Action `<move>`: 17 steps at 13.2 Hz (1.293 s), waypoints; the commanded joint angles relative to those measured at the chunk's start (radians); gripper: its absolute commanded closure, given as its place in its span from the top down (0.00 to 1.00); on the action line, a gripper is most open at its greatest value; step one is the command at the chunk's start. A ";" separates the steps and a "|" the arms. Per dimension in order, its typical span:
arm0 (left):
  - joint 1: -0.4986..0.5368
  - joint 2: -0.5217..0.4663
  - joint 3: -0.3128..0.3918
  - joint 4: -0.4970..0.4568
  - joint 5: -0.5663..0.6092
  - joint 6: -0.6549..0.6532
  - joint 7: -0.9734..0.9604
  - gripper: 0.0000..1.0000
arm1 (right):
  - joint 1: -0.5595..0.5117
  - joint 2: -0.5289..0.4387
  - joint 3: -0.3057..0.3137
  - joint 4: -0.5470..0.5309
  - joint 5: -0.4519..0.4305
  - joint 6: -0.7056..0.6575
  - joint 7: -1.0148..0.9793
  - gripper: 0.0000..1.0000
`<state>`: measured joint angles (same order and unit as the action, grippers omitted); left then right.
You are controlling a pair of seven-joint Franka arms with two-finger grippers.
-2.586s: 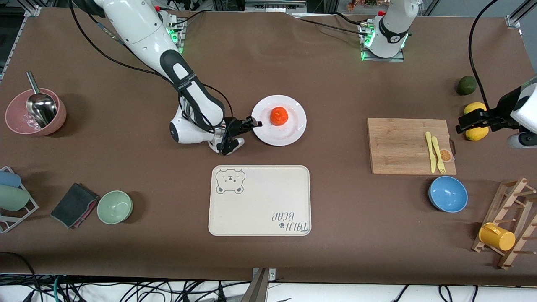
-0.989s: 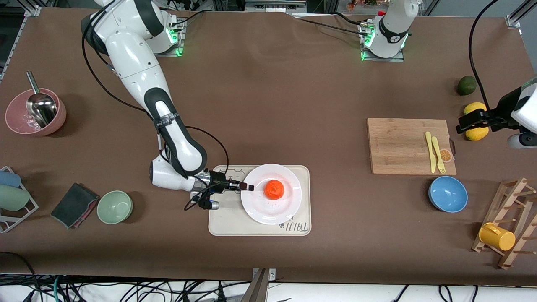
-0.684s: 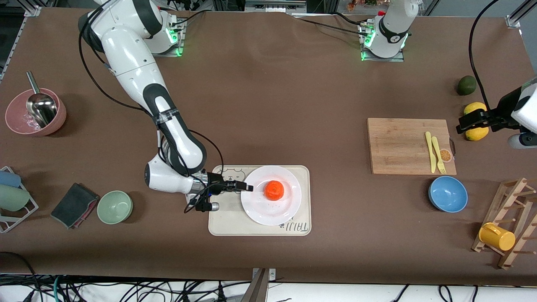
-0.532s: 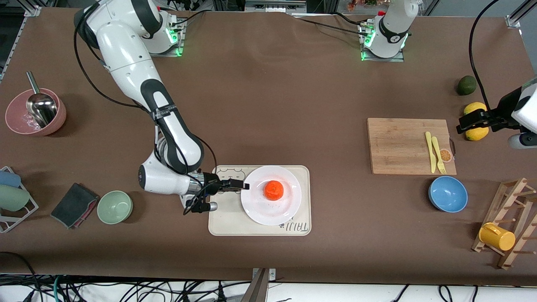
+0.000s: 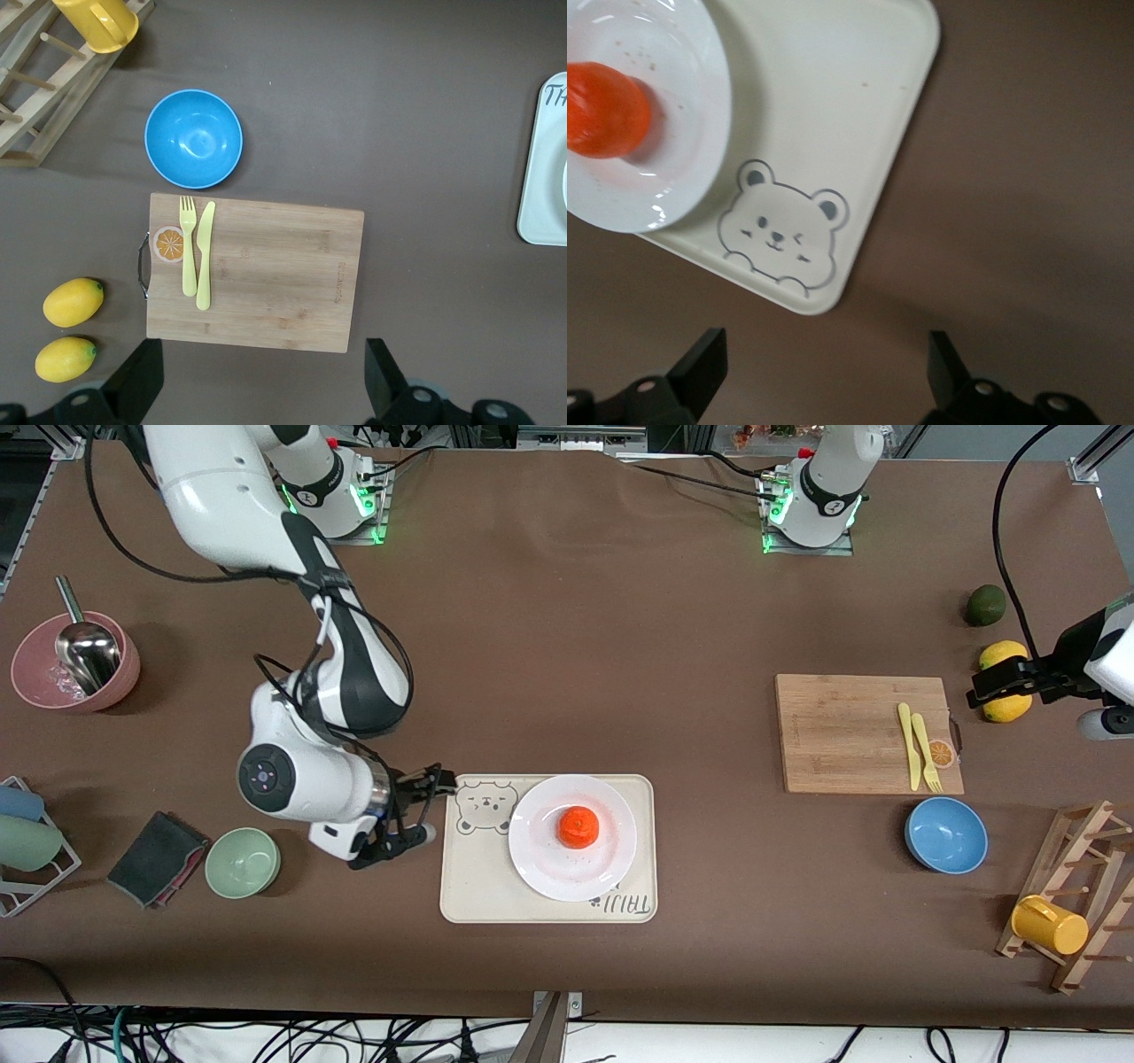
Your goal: Place orange and plate with both arms
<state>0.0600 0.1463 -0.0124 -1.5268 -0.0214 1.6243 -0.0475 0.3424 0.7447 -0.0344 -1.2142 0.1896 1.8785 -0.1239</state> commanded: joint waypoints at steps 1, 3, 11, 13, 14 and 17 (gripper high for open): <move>0.007 0.010 0.000 0.028 -0.020 -0.021 0.017 1.00 | -0.005 -0.117 -0.129 -0.030 -0.041 -0.163 -0.028 1.00; 0.007 0.010 0.000 0.028 -0.020 -0.021 0.017 1.00 | -0.005 -0.192 -0.197 -0.027 -0.053 -0.212 -0.039 1.00; 0.007 0.010 0.000 0.028 -0.020 -0.021 0.018 1.00 | 0.020 -0.395 -0.308 0.047 -0.148 -0.392 -0.131 1.00; 0.007 0.010 0.000 0.028 -0.020 -0.021 0.018 1.00 | 0.000 -0.517 -0.266 -0.115 -0.200 -0.391 -0.120 1.00; 0.007 0.010 0.000 0.028 -0.020 -0.021 0.018 1.00 | -0.047 -0.581 -0.239 -0.216 -0.193 -0.384 -0.105 1.00; 0.007 0.010 0.000 0.028 -0.020 -0.021 0.018 1.00 | -0.281 -0.660 -0.035 -0.329 -0.193 -0.403 -0.088 1.00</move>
<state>0.0617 0.1500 -0.0123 -1.5225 -0.0214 1.6239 -0.0475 0.1722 0.1763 -0.1801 -1.4219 0.0100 1.4685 -0.2334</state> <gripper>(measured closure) 0.000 0.000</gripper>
